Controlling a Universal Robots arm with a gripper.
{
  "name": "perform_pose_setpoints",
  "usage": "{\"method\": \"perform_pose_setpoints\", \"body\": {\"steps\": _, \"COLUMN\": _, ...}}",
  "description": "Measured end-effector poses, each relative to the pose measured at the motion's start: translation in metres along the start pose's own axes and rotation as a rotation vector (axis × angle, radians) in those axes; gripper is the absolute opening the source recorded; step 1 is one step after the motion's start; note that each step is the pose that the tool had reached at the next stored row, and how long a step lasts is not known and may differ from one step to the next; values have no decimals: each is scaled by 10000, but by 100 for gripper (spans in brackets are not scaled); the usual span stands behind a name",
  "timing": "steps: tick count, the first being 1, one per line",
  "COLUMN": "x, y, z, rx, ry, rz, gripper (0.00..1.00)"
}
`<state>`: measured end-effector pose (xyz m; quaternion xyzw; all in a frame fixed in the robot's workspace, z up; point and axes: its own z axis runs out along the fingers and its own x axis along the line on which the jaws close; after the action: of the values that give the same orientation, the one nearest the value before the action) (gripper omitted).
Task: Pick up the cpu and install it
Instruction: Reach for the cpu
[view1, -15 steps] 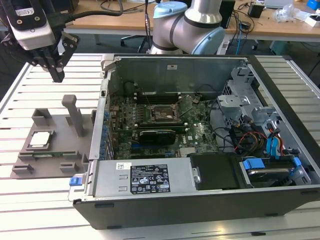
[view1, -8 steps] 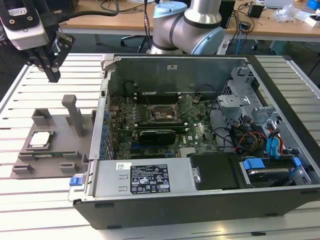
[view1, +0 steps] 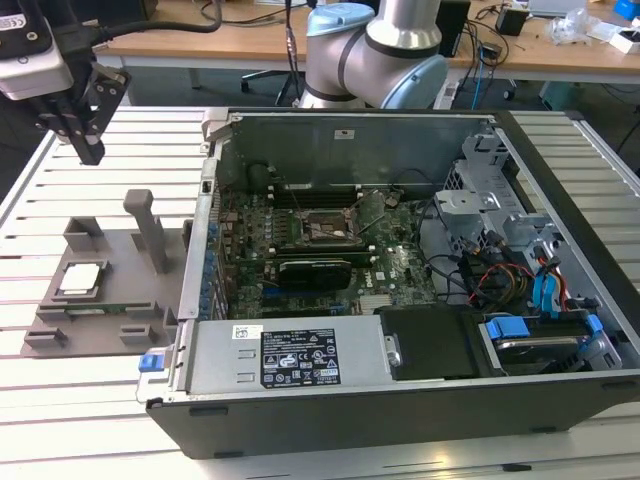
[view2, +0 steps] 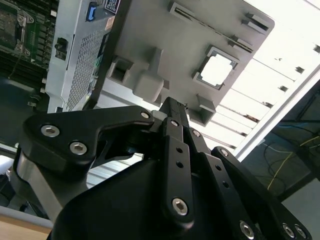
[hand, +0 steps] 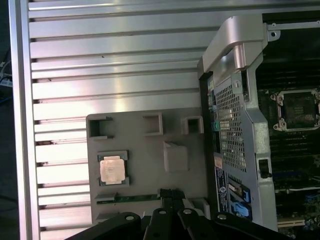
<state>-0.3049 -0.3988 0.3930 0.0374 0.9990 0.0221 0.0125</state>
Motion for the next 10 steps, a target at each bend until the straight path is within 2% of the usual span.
{"method": "perform_pose_setpoints", "body": {"steps": 10, "x": 111, "y": -8, "z": -3, "rx": 0, "ry": 0, "rz": 0, "gripper": 11}}
